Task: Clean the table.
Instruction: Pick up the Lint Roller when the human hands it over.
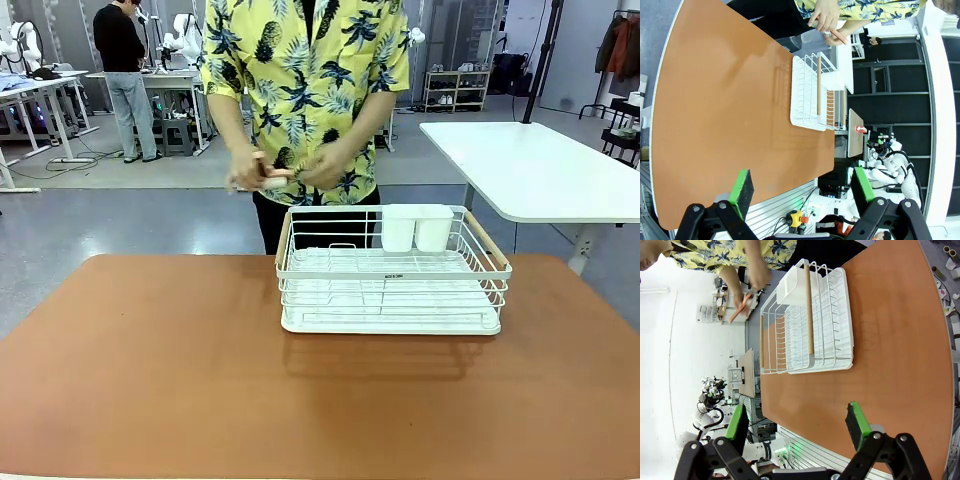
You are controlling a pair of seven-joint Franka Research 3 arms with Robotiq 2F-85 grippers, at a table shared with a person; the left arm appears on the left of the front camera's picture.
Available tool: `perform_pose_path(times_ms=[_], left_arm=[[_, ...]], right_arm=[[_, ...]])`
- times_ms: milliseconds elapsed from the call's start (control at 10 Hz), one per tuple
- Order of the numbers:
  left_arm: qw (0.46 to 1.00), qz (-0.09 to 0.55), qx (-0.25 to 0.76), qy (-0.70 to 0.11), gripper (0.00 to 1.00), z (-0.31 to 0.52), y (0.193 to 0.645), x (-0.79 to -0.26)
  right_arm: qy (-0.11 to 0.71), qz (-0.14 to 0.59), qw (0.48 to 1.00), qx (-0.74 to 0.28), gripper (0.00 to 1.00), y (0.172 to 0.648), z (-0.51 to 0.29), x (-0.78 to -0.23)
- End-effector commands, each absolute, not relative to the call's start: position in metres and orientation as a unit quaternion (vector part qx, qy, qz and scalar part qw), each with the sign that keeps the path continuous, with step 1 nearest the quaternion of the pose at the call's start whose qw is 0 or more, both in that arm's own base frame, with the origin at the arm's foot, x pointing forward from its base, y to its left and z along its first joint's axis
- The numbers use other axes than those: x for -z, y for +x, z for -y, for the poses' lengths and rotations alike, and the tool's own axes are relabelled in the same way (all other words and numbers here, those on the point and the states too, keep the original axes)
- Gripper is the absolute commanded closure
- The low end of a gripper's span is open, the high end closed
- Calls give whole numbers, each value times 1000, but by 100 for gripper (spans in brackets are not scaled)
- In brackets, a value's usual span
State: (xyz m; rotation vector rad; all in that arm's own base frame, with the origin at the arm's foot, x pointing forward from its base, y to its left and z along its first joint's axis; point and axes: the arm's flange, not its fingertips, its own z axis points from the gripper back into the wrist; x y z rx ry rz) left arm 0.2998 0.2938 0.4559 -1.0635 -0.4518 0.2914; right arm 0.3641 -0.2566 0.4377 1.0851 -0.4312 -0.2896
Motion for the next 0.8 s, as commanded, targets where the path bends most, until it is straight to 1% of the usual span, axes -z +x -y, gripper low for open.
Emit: perform_pose_path(times_ms=[0, 700], left_arm=[[821, 224, -128, -509, 0, -294, 297, -457], [821, 224, -128, -509, 0, -294, 297, -457]], right_arm=[[517, 209, 820, 132, 0, 365, 257, -439], [517, 209, 820, 132, 0, 365, 257, -439]])
